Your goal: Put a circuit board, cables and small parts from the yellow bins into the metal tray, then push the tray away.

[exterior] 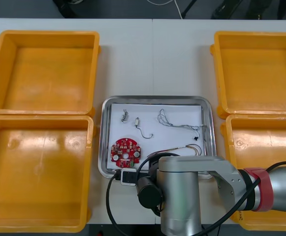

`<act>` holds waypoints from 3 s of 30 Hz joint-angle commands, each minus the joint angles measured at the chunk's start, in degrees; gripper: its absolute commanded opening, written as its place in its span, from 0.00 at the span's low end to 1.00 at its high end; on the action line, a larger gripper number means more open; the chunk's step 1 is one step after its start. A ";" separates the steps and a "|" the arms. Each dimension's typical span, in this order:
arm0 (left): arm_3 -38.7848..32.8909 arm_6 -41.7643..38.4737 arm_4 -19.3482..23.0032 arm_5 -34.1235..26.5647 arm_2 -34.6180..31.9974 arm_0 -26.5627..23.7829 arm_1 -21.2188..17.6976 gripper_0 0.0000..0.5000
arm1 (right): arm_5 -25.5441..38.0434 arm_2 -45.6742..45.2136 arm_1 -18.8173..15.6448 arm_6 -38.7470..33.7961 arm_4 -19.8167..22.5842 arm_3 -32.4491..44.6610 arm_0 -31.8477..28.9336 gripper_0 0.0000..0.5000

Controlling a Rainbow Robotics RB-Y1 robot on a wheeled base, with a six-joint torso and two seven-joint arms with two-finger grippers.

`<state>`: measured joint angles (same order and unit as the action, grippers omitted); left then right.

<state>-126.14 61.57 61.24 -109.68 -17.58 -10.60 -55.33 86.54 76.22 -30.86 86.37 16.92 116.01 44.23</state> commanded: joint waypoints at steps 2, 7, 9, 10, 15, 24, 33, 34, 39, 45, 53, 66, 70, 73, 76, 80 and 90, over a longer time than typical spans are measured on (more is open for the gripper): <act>-1.56 4.61 0.45 -0.32 -1.76 0.76 -2.67 0.95 | -0.49 0.77 1.33 0.21 -0.75 0.54 -0.37 0.69; -1.56 4.61 0.45 -0.32 -1.76 0.76 -2.67 0.95 | -0.41 0.77 1.33 0.03 -1.10 0.80 -0.37 0.51; -1.56 4.61 0.45 -0.32 -1.76 0.76 -2.67 0.96 | -0.32 0.77 1.24 -0.06 -1.45 1.06 -0.37 0.46; -1.56 4.61 0.45 -0.32 -1.76 0.76 -2.67 0.95 | -0.23 0.77 1.33 -0.06 -1.63 1.15 -0.46 0.36; -1.56 4.61 0.45 -0.32 -1.76 0.76 -2.67 0.95 | -0.05 0.77 1.24 -0.23 -1.89 1.24 -0.37 0.05; -1.56 4.61 0.45 -0.32 -1.76 0.76 -2.67 0.95 | -0.41 0.77 1.24 -0.23 -3.91 1.24 -0.37 0.00; -1.56 4.61 0.45 -0.32 -1.76 0.76 -2.67 0.95 | -1.81 0.77 0.19 -0.15 -7.34 1.24 0.42 0.00; -1.56 4.61 0.45 -0.32 -1.76 0.76 -2.67 0.95 | -1.99 0.77 0.10 -0.15 -7.51 1.24 0.51 0.00; -1.56 4.61 0.45 -0.32 -1.76 0.76 -2.67 0.95 | -3.31 0.68 -0.87 -0.23 -8.92 0.89 1.30 0.00; -1.56 4.61 0.45 -0.32 -1.76 0.76 -2.67 0.95 | -4.80 0.68 -1.75 -0.23 -9.71 -0.96 2.36 0.00; -1.56 4.61 0.45 -0.32 -1.76 0.76 -2.67 0.95 | -5.86 -0.55 -2.27 -0.15 -10.59 -3.15 3.32 0.00; -1.56 4.61 0.45 -0.32 -1.76 0.76 -2.67 0.95 | -7.17 -2.75 -2.19 0.21 -10.77 -6.23 6.57 0.00; -1.56 4.61 0.45 -0.32 -1.76 0.76 -2.67 0.95 | -8.14 -3.01 -2.19 0.12 -11.56 -7.55 7.10 0.00; -1.56 4.61 0.45 -0.32 -1.76 0.76 -2.67 0.96 | -9.37 -3.62 -2.19 0.29 -12.17 -8.60 7.28 0.00; -1.56 4.61 0.45 -0.32 -1.76 0.76 -2.67 0.95 | -12.53 -4.06 -2.27 0.29 -12.52 -9.92 7.28 0.00; -1.56 4.61 0.45 -0.32 -1.76 0.76 -2.67 0.95 | -17.54 -4.50 -2.27 0.29 -13.67 -12.91 7.37 0.00; -1.56 4.61 0.45 -0.32 -1.76 0.76 -2.67 0.95 | -29.32 -4.50 -3.51 -0.15 -15.95 -19.33 7.54 0.00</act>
<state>-126.16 61.57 61.25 -109.68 -17.58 -10.60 -55.34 58.84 72.56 -32.27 86.36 1.57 99.02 50.42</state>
